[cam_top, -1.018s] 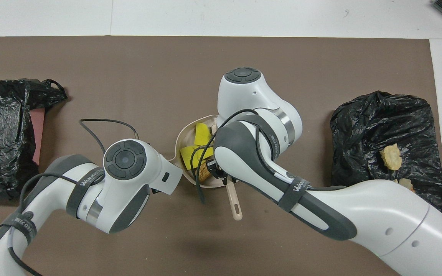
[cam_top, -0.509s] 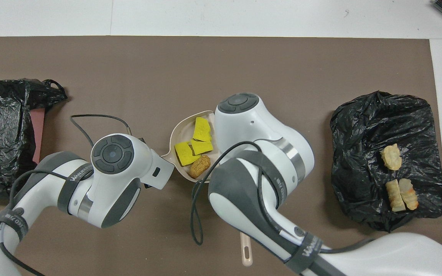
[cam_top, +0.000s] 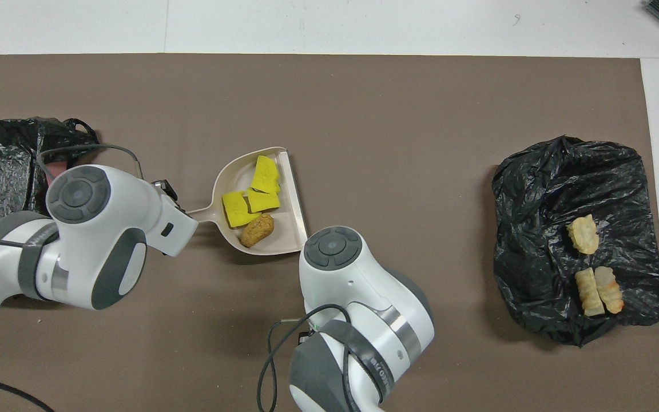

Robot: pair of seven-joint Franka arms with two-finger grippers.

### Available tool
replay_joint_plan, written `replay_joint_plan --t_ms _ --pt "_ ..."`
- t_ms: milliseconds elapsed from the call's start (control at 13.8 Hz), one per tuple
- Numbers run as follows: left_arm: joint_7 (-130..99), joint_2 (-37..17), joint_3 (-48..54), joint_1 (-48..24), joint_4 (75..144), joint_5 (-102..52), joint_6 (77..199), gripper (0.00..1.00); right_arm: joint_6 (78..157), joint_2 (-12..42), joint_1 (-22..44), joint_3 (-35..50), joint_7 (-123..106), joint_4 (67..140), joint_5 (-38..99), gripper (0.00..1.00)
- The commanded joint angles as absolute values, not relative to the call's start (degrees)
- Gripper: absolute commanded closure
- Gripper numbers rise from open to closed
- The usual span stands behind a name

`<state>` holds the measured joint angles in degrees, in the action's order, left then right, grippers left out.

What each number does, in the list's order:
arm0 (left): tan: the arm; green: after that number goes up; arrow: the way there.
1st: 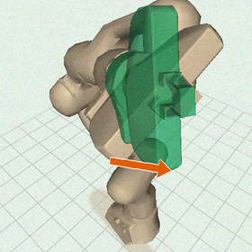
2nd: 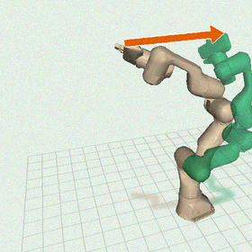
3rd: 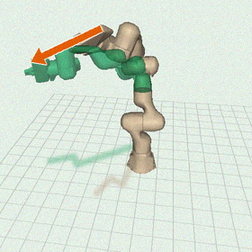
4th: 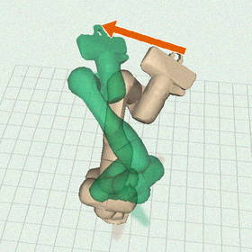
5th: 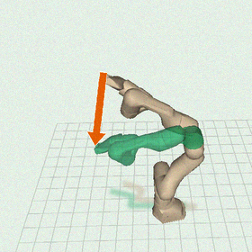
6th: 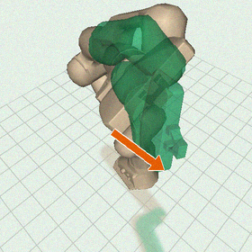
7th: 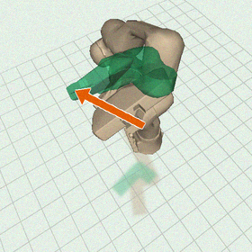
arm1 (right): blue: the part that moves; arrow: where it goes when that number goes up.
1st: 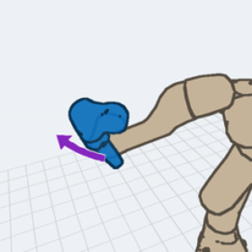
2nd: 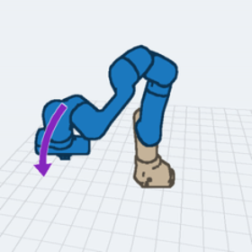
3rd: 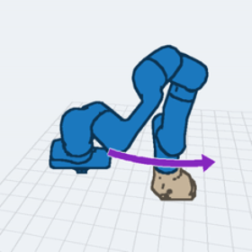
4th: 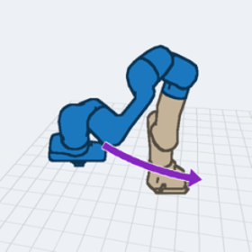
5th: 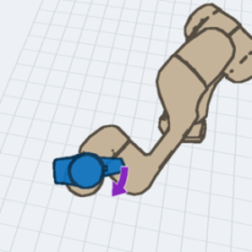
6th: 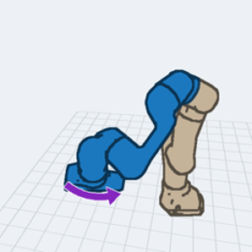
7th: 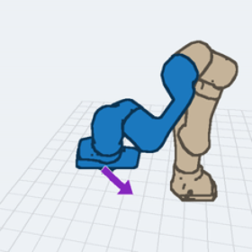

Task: Sweep and dump trash in bin

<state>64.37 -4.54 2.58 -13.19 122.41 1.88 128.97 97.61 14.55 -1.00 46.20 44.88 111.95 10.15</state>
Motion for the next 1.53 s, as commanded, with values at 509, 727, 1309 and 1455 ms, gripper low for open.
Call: replay_joint_plan --t_ms 509,727,1309,1455 --pt "84.1 -4.3 3.0 0.0 104.3 -1.9 109.2 1.0 106.2 15.0 -1.6 50.0 45.6 118.0 11.5 1.0" --pt "91.3 -4.6 2.7 4.2 101.7 -1.9 106.8 1.0 106.4 16.0 -1.6 50.0 44.9 118.5 10.3 1.0" --pt "106.9 -7.6 2.5 21.3 95.3 1.0 105.6 1.0 108.5 17.6 -1.6 49.7 43.9 119.6 8.9 0.77" --pt "111.2 -9.0 2.5 24.5 92.6 5.2 105.6 1.0 109.2 18.1 -1.6 49.3 42.9 119.1 8.5 0.39"
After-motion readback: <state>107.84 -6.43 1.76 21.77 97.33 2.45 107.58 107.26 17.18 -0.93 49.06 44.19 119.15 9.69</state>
